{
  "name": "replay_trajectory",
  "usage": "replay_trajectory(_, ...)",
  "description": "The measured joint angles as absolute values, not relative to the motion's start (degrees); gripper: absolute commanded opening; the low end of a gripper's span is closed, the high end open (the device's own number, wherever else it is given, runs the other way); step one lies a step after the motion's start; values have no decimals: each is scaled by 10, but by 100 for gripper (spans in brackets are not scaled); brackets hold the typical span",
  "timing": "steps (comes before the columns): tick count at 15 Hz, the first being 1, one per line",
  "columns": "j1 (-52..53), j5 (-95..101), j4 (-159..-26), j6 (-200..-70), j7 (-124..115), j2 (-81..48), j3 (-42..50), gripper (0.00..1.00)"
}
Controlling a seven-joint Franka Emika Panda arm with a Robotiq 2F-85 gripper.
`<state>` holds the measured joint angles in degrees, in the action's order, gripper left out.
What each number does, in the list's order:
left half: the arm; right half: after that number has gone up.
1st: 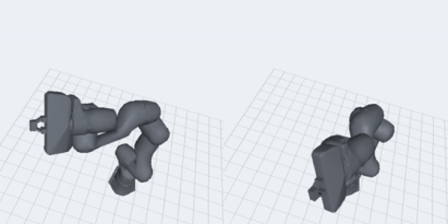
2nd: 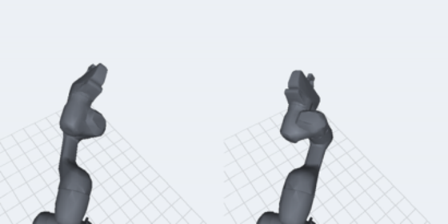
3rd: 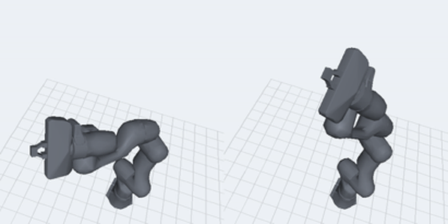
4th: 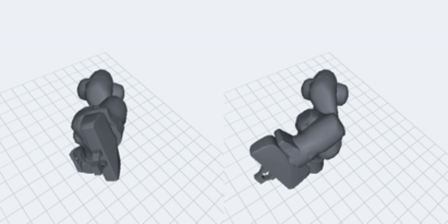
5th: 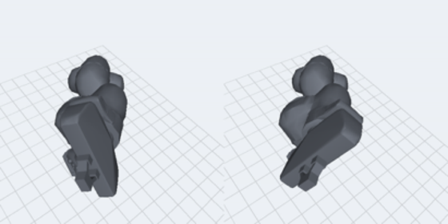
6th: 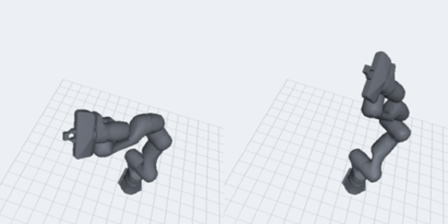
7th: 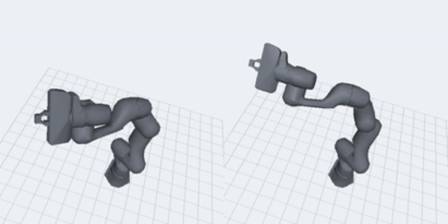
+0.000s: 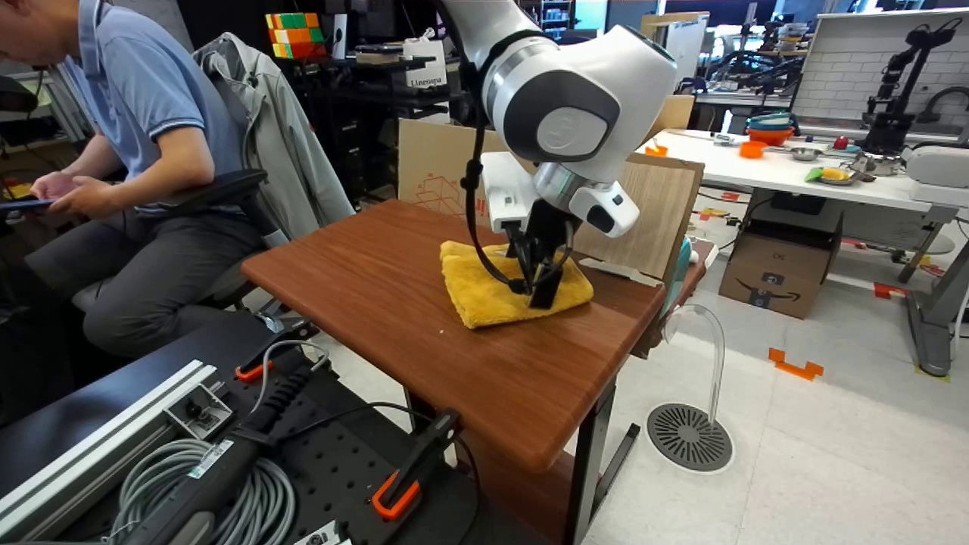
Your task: Wipe the table with the towel
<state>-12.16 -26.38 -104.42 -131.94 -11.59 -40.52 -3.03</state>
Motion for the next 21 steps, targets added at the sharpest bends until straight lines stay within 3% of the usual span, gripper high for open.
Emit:
replay_trajectory(8, -106, -224, -1097, -1224, -104, -376, -6, 100)
replay_trajectory(14, -53, -163, -1137, -1221, -109, -356, 3, 100)
replay_trajectory(21, -59, -174, -1138, -1201, -136, -356, 31, 100)
